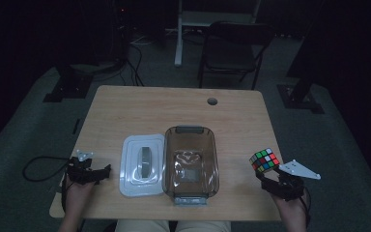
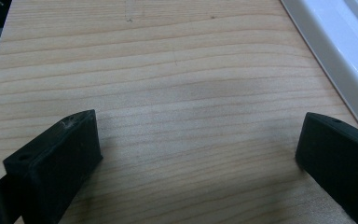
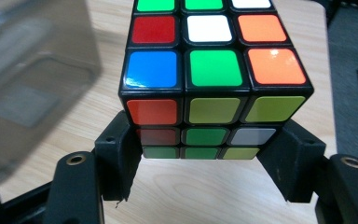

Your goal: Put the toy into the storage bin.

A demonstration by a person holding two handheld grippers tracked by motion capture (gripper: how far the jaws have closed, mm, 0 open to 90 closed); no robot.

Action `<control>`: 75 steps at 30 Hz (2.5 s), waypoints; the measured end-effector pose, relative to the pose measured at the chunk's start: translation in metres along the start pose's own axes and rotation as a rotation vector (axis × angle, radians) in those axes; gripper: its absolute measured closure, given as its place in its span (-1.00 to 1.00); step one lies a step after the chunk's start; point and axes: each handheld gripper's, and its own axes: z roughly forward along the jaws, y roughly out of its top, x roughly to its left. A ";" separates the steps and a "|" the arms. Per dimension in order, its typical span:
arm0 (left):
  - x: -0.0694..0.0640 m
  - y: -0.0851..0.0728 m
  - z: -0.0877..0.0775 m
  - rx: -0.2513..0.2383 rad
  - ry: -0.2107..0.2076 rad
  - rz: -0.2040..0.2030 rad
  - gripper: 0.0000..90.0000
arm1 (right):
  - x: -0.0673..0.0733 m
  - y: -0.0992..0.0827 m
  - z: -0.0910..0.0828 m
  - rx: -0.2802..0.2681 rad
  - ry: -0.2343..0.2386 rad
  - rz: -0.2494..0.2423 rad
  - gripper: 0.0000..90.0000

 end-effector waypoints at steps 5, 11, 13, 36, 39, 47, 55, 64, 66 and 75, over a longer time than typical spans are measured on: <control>0.000 0.000 0.000 0.000 0.000 0.000 -0.99 | 0.009 0.020 -0.008 -0.033 0.050 -0.038 -0.24; 0.000 0.000 0.000 0.001 0.000 0.000 -0.99 | 0.021 0.041 -0.014 -0.073 0.115 -0.084 -0.24; 0.000 0.000 0.000 0.000 0.000 0.000 -0.99 | 0.028 0.049 -0.015 -0.087 0.139 -0.106 -0.24; 0.000 0.000 0.000 0.000 -0.005 0.007 -0.99 | 0.075 0.079 0.001 -0.059 0.285 -0.246 -0.24; 0.000 0.000 0.000 0.001 -0.005 0.009 -0.99 | 0.077 0.080 0.002 -0.060 0.284 -0.259 -0.24; 0.000 0.000 0.000 0.001 -0.005 0.009 -0.99 | 0.093 0.087 0.010 -0.040 0.380 -0.306 -0.24; 0.000 0.000 0.000 0.001 -0.005 0.009 -0.99 | 0.118 0.094 0.024 0.024 0.476 -0.414 -0.24; 0.000 0.000 0.000 0.001 -0.005 0.009 -0.99 | 0.137 0.098 0.041 0.160 0.556 -0.521 -0.24; 0.000 0.000 0.000 0.001 -0.005 0.009 -0.99 | 0.140 0.099 0.047 0.203 0.563 -0.550 -0.24; 0.000 0.000 0.000 0.001 -0.008 0.013 -0.99 | 0.152 0.098 0.063 0.313 0.589 -0.617 -0.24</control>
